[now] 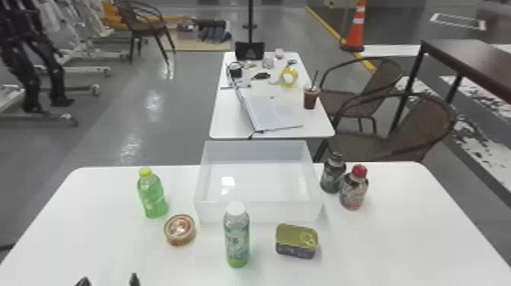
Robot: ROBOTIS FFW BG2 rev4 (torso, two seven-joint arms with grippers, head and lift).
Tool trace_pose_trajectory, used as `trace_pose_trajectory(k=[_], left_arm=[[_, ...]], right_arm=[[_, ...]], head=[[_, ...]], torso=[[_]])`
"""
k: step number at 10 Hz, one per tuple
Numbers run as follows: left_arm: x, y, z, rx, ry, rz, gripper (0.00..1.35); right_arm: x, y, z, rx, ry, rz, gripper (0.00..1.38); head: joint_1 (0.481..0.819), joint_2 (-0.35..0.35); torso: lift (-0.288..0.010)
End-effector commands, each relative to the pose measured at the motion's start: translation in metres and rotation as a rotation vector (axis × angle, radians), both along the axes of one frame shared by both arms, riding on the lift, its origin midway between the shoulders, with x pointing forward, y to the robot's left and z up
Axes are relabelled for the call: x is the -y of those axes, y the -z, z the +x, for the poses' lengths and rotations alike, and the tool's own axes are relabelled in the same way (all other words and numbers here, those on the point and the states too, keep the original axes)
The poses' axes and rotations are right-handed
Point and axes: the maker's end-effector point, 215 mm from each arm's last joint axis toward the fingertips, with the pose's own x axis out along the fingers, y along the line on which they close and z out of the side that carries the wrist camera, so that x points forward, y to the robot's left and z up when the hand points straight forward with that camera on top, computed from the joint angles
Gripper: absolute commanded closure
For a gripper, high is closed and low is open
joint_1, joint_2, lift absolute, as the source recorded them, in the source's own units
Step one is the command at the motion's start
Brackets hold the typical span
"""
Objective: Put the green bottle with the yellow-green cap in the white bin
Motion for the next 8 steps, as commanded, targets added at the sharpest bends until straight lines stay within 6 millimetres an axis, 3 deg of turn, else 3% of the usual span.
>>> trace_pose_trajectory(k=[1, 4, 8], left_arm=[[0.003, 0.003, 0.016, -0.017, 0.02, -0.01, 0.26], [0.004, 0.007, 0.054, -0.037, 0.09, 0.027, 0.26], [0.007, -0.003, 0.113, -0.026, 0.148, 0.03, 0.26]], right_arm=[[0.0, 0.001, 0.0, -0.002, 0.0, 0.0, 0.27], [0.0, 0.001, 0.001, -0.002, 0.002, 0.004, 0.27], [-0.001, 0.001, 0.003, 0.0, 0.001, 0.004, 0.27]], head=[[0.549, 0.0], [0.549, 0.0], [0.549, 0.0]], torso=[[-0.1], [-0.1], [-0.1]])
